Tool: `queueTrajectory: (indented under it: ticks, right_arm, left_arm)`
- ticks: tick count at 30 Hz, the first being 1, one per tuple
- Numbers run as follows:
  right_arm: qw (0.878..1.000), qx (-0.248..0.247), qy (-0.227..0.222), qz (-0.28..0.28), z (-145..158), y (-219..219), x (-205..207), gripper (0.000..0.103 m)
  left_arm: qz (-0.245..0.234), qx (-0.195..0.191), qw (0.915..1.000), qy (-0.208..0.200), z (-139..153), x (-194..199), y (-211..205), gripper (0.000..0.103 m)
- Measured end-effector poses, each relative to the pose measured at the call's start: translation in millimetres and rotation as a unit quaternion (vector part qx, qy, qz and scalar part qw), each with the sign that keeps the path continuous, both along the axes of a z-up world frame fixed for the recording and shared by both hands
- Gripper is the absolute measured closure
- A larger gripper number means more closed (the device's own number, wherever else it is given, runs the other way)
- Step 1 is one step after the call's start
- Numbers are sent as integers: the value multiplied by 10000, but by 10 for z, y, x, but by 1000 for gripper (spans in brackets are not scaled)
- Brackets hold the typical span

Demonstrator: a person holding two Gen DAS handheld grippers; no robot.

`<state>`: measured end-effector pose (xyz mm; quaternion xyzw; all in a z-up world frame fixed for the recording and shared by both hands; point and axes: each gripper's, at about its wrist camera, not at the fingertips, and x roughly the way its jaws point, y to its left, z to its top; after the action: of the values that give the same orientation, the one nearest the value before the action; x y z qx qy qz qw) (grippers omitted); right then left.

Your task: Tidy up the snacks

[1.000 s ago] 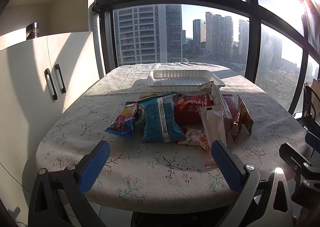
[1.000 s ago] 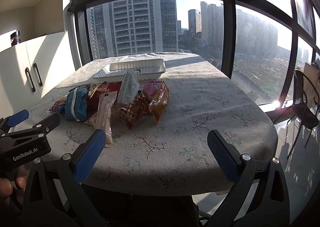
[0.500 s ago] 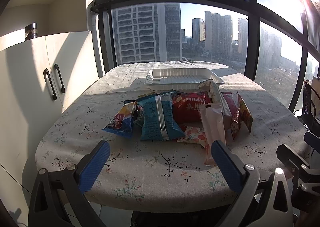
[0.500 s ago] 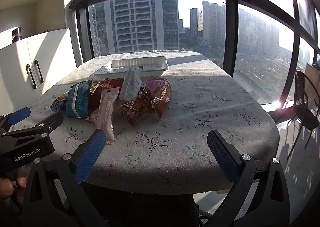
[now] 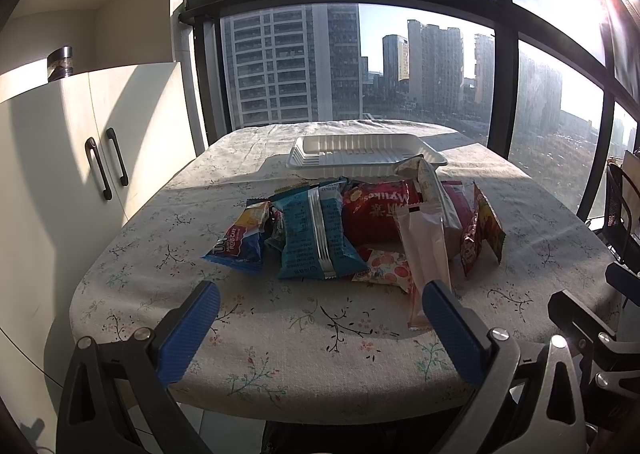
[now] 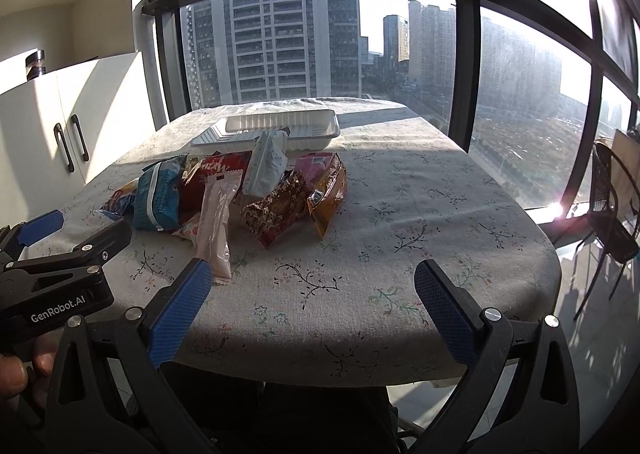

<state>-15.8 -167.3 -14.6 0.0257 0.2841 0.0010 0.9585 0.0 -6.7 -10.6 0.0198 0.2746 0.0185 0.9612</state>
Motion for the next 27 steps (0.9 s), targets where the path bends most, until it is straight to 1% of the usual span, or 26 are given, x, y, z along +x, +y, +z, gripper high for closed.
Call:
queueTrajectory:
  ticks: [22,27]
  right_arm:
    - [10000,-15,49,71,-45,28,6,0]
    - [9999,-6,53,95,-45,37,14,0]
  left_arm:
    - [-24,53,10000,37,-25,11,-44,0]
    - [-97,61,9999,46,-27,18,-54,0]
